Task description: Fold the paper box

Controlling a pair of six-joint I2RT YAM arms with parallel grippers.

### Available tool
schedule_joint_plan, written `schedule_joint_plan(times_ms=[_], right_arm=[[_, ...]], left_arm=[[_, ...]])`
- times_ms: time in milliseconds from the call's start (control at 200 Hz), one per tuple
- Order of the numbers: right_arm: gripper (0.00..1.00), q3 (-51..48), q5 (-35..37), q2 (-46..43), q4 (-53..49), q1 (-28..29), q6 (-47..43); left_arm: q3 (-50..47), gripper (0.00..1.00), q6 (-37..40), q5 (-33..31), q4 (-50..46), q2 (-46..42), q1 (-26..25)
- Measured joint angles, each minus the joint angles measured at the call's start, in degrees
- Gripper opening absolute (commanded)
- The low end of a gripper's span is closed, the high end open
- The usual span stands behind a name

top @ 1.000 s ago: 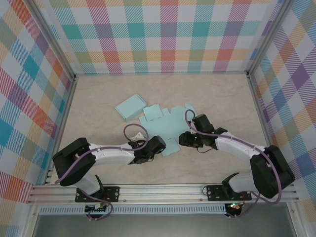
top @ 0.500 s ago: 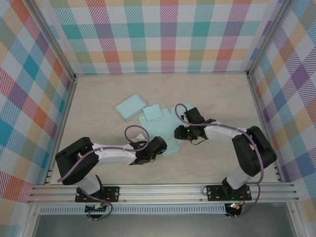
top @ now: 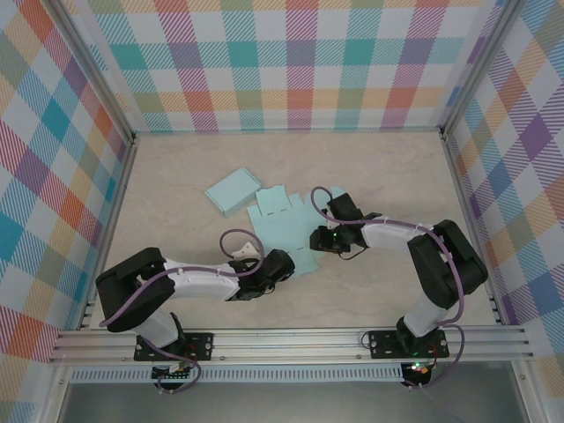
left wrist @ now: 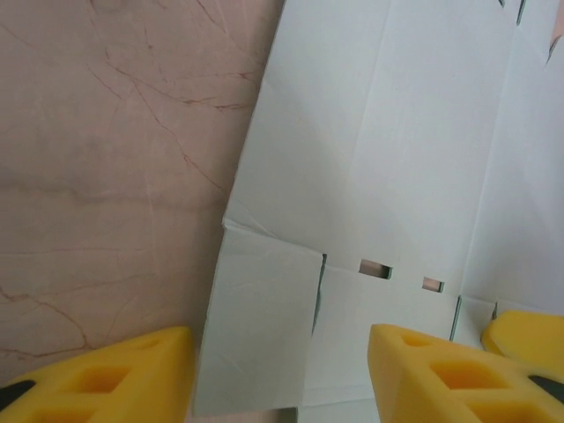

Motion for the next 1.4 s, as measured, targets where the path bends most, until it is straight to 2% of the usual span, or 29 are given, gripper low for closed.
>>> schedule_joint_plan(times_ms=[180, 500, 710, 780, 870, 890, 965, 1215, 1400], right_arm=[[0.35, -0.1, -0.2, 0.0, 0.2, 0.0, 0.7], [0.35, -0.3, -1.1, 0.5, 1.4, -0.1, 0.8], [0.35, -0.6, -2.2, 0.5, 1.8, -0.1, 0.9], [0.35, -0.8, -2.6, 0.5, 2.0, -0.1, 0.9], [0.35, -1.1, -3.4, 0.5, 2.4, 0.0, 1.0], [0.35, -1.2, -3.6, 0.5, 2.5, 0.0, 1.0], [0.35, -1.3, -4.1, 0.5, 2.7, 0.1, 1.1], [0.37, -3.2, -4.6, -1.6, 2.6, 0.1, 1.0], [0.42, -4.0, -5.2, -8.6, 1.4, 0.1, 0.8]], left_arm=[[-1.6, 0.40, 1.5, -1.7, 4.0, -0.2, -0.1], [-2.3, 0.29, 4.7, -7.0, 7.1, -0.2, -0.1], [-1.7, 0.20, 6.0, -9.9, 4.5, -0.4, -0.1], [-1.1, 0.11, 6.1, -10.9, 3.2, -0.7, -0.1], [-0.4, 0.09, 6.3, -11.8, 2.1, -1.2, -0.1], [-0.3, 0.05, 6.4, -12.0, 1.9, -1.3, -0.1], [0.4, 0.01, 6.7, -12.7, 0.6, -1.7, -0.1], [4.5, 0.00, 10.3, -16.0, -9.3, -2.5, -0.1], [6.8, 0.00, 20.3, -20.7, -17.3, -7.6, -0.1]])
